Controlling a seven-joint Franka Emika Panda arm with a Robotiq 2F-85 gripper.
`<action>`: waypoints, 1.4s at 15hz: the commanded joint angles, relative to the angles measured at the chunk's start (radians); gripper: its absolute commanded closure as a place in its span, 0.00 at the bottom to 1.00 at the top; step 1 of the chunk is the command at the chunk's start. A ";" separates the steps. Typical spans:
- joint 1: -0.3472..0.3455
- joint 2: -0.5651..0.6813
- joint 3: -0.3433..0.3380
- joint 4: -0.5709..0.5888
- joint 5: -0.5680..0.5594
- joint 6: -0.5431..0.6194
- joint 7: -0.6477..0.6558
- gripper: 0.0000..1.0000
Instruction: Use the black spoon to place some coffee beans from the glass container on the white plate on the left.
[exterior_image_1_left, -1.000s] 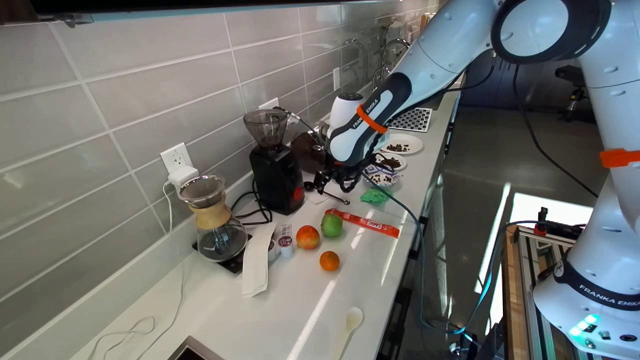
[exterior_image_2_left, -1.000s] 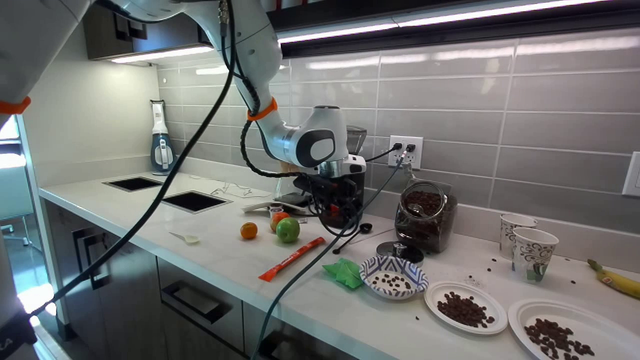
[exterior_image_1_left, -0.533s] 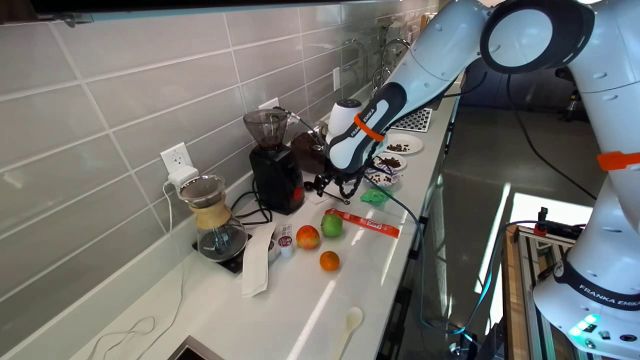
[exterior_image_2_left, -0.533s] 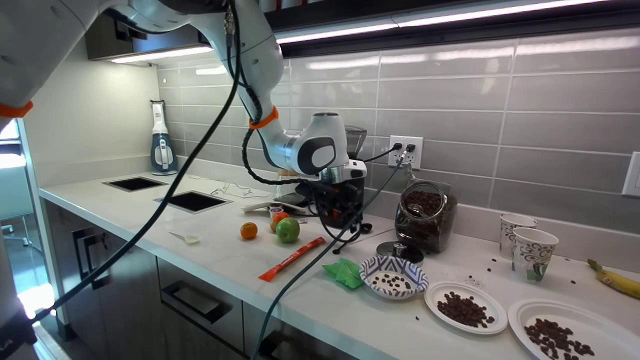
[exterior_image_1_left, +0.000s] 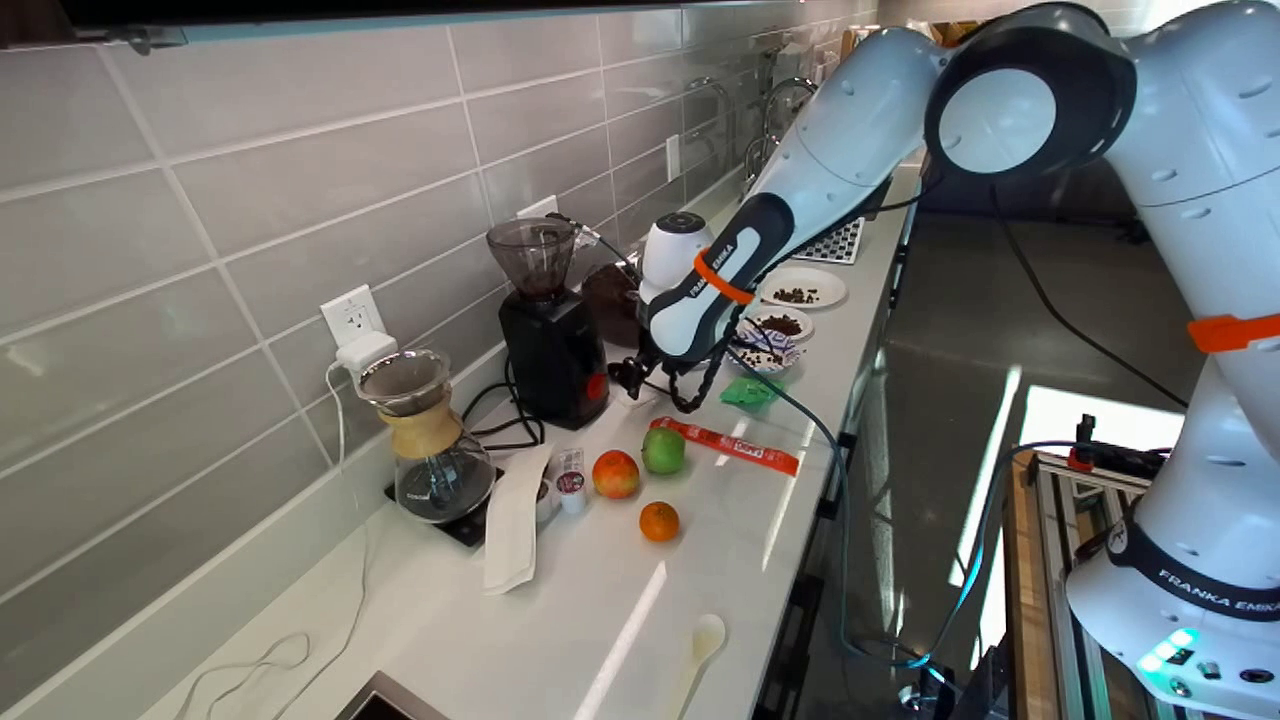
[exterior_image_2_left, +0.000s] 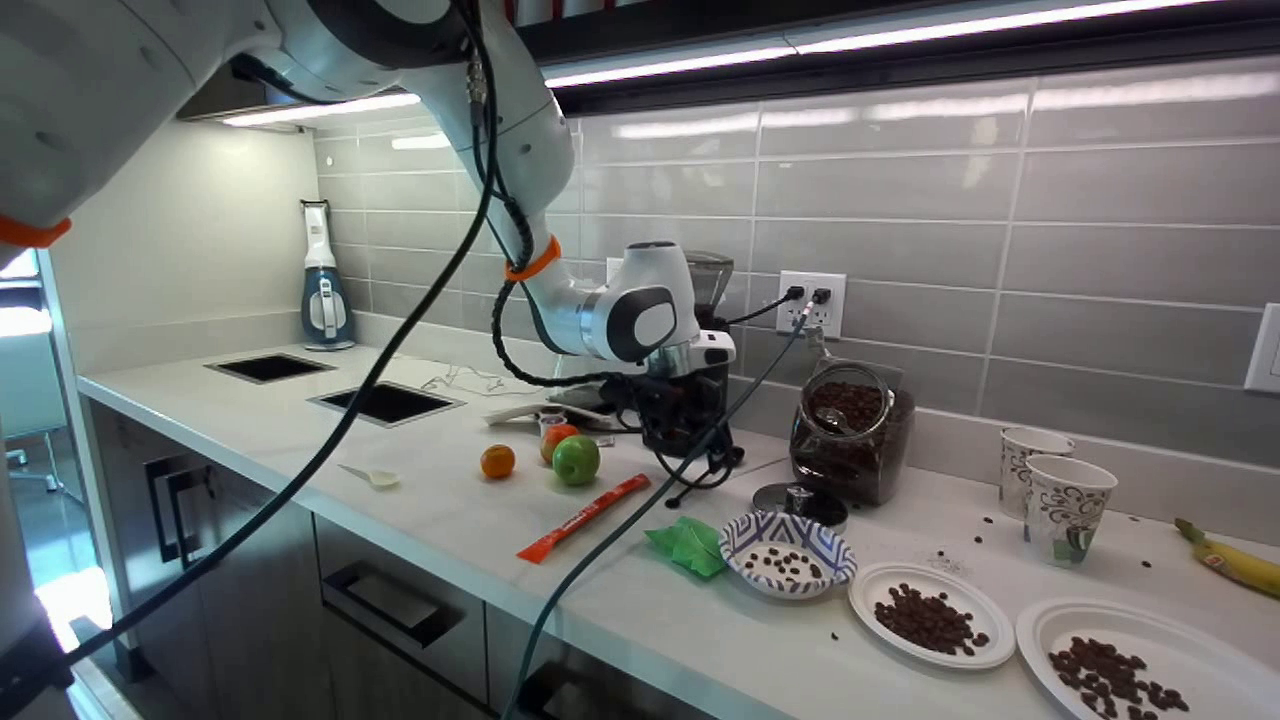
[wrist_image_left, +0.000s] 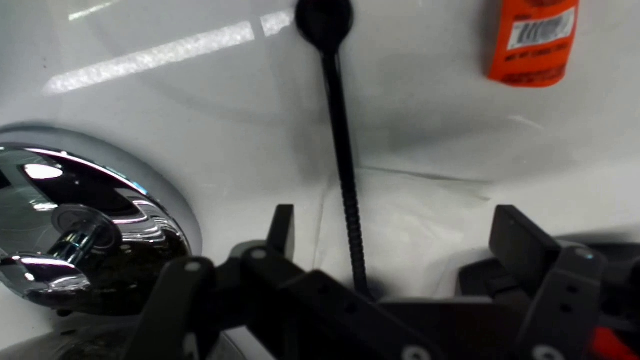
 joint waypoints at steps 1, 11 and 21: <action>0.017 0.058 -0.016 0.058 -0.015 0.004 0.039 0.00; 0.009 0.092 -0.007 0.104 -0.004 0.015 0.054 0.07; 0.009 0.100 -0.009 0.117 -0.006 0.012 0.056 0.73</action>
